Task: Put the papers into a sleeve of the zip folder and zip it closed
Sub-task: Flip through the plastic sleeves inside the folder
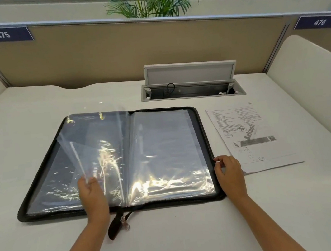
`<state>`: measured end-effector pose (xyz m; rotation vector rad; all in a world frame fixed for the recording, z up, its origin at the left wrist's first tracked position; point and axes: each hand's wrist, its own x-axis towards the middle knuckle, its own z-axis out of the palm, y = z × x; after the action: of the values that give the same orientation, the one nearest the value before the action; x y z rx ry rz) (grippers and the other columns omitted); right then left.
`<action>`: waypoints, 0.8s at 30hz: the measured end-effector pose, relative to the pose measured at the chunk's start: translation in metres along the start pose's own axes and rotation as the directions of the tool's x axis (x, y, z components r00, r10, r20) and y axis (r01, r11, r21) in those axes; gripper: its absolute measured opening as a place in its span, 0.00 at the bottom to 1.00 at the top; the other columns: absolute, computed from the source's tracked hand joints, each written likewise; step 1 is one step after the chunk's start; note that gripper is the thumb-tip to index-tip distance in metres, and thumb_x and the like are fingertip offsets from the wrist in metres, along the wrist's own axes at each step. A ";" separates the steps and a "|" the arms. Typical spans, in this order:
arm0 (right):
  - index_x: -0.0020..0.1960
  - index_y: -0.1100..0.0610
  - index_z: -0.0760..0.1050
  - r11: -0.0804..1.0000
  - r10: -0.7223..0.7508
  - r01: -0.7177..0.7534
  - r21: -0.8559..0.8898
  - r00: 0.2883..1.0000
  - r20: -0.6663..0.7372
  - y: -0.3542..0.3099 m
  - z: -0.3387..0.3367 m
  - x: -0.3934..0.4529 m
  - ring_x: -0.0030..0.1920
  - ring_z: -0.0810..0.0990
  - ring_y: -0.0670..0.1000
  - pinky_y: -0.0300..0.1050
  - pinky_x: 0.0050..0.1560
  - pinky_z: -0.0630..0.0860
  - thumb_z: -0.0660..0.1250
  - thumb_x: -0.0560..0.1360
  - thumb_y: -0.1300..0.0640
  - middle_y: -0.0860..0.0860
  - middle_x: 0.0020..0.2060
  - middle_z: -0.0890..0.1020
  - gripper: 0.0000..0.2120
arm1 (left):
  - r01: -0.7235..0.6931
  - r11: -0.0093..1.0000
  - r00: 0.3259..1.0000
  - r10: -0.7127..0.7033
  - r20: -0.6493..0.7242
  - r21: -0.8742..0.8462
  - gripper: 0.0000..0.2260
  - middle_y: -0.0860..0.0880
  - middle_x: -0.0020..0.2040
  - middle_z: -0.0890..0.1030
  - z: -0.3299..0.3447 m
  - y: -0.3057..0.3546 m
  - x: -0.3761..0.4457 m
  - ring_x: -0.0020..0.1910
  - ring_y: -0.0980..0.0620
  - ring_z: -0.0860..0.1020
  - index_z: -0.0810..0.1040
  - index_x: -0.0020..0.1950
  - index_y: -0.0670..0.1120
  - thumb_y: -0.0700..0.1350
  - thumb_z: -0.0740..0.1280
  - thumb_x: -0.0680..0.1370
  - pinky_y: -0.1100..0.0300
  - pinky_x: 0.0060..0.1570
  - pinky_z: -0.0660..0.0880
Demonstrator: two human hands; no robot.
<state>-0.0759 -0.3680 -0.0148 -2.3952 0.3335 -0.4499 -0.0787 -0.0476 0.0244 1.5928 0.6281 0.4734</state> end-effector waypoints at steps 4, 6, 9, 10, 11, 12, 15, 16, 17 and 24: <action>0.50 0.56 0.76 1.000 0.001 -0.001 -0.001 1.000 -0.003 0.000 0.000 0.000 0.48 0.73 0.49 0.41 0.46 0.68 0.62 0.75 0.62 0.50 0.43 0.78 0.06 | 0.057 0.993 0.988 -0.071 -0.138 -0.100 0.09 0.51 0.43 0.73 -0.020 -0.003 0.016 0.36 0.54 0.70 0.68 0.57 0.51 0.41 0.56 0.79 0.64 0.34 0.71; 0.50 0.56 0.76 1.000 0.000 0.000 -0.002 1.000 -0.006 0.000 0.000 0.000 0.48 0.73 0.49 0.41 0.46 0.68 0.62 0.75 0.62 0.49 0.43 0.77 0.06 | 0.057 0.988 0.981 -0.082 -0.178 -0.142 0.11 0.53 0.42 0.73 -0.028 -0.006 0.026 0.37 0.55 0.72 0.69 0.57 0.50 0.38 0.57 0.78 0.64 0.37 0.73; 0.50 0.57 0.76 1.000 0.000 0.000 0.000 1.000 -0.013 -0.001 -0.001 0.000 0.47 0.73 0.50 0.41 0.46 0.68 0.62 0.75 0.63 0.48 0.42 0.76 0.06 | 0.019 0.982 0.968 -0.066 -0.241 -0.190 0.11 0.51 0.52 0.75 -0.035 -0.003 0.033 0.50 0.51 0.75 0.67 0.53 0.51 0.36 0.56 0.77 0.60 0.49 0.74; 0.50 0.57 0.76 1.000 0.001 -0.001 -0.002 1.000 -0.012 -0.001 -0.001 0.000 0.46 0.73 0.50 0.41 0.46 0.68 0.62 0.75 0.63 0.48 0.41 0.76 0.06 | 0.007 0.988 0.963 -0.047 -0.265 -0.153 0.11 0.49 0.55 0.73 -0.035 -0.001 0.032 0.53 0.50 0.73 0.68 0.54 0.50 0.36 0.55 0.77 0.58 0.52 0.72; 0.50 0.57 0.76 1.000 0.001 -0.001 -0.006 1.000 -0.011 -0.001 -0.001 0.000 0.46 0.73 0.50 0.41 0.46 0.68 0.62 0.75 0.63 0.48 0.41 0.76 0.06 | -0.010 0.994 0.961 -0.021 -0.277 -0.108 0.12 0.47 0.58 0.72 -0.034 0.001 0.031 0.56 0.49 0.72 0.69 0.57 0.48 0.36 0.55 0.76 0.56 0.54 0.70; 0.50 0.57 0.76 1.000 0.000 0.000 -0.009 1.000 -0.010 -0.002 -0.001 0.001 0.46 0.73 0.49 0.41 0.46 0.68 0.62 0.75 0.63 0.48 0.41 0.76 0.06 | -0.044 0.997 0.960 0.025 -0.280 -0.062 0.14 0.45 0.60 0.71 -0.032 0.003 0.030 0.59 0.47 0.71 0.69 0.60 0.46 0.35 0.56 0.76 0.56 0.57 0.70; 0.50 0.57 0.76 1.000 0.004 -0.004 -0.007 1.000 -0.008 -0.002 -0.001 0.000 0.46 0.72 0.48 0.40 0.46 0.67 0.62 0.75 0.63 0.48 0.42 0.76 0.06 | -0.279 0.952 0.923 0.303 -0.239 0.128 0.16 0.39 0.64 0.69 -0.021 0.006 0.016 0.66 0.45 0.66 0.71 0.61 0.40 0.32 0.58 0.74 0.53 0.66 0.64; 0.50 0.57 0.76 1.000 0.006 -0.006 -0.004 1.000 -0.006 -0.002 -0.001 0.000 0.46 0.72 0.48 0.41 0.46 0.68 0.62 0.75 0.63 0.48 0.42 0.76 0.06 | -0.353 0.917 0.901 0.386 -0.196 0.186 0.16 0.39 0.64 0.69 -0.016 0.006 0.010 0.67 0.44 0.65 0.71 0.60 0.40 0.31 0.58 0.74 0.54 0.68 0.62; 0.50 0.57 0.76 1.000 0.007 -0.007 -0.003 1.000 -0.004 -0.002 -0.001 0.000 0.46 0.72 0.48 0.41 0.46 0.69 0.62 0.75 0.62 0.48 0.42 0.76 0.06 | -0.409 0.887 0.885 0.443 -0.142 0.215 0.15 0.39 0.65 0.69 -0.010 0.007 0.003 0.68 0.45 0.64 0.71 0.60 0.40 0.32 0.59 0.74 0.56 0.68 0.60; 0.50 0.57 0.76 1.000 0.003 -0.003 -0.001 1.000 -0.007 -0.002 -0.001 0.000 0.46 0.72 0.48 0.41 0.46 0.69 0.62 0.75 0.63 0.47 0.42 0.75 0.06 | -0.615 0.729 0.758 0.440 0.482 0.302 0.20 0.52 0.67 0.68 0.037 -0.012 -0.042 0.71 0.49 0.60 0.71 0.61 0.53 0.59 0.55 0.74 0.48 0.72 0.55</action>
<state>-0.0767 -0.3674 -0.0130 -2.3947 0.3402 -0.4567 -0.0887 -0.1027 0.0101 2.2561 -0.0667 0.4405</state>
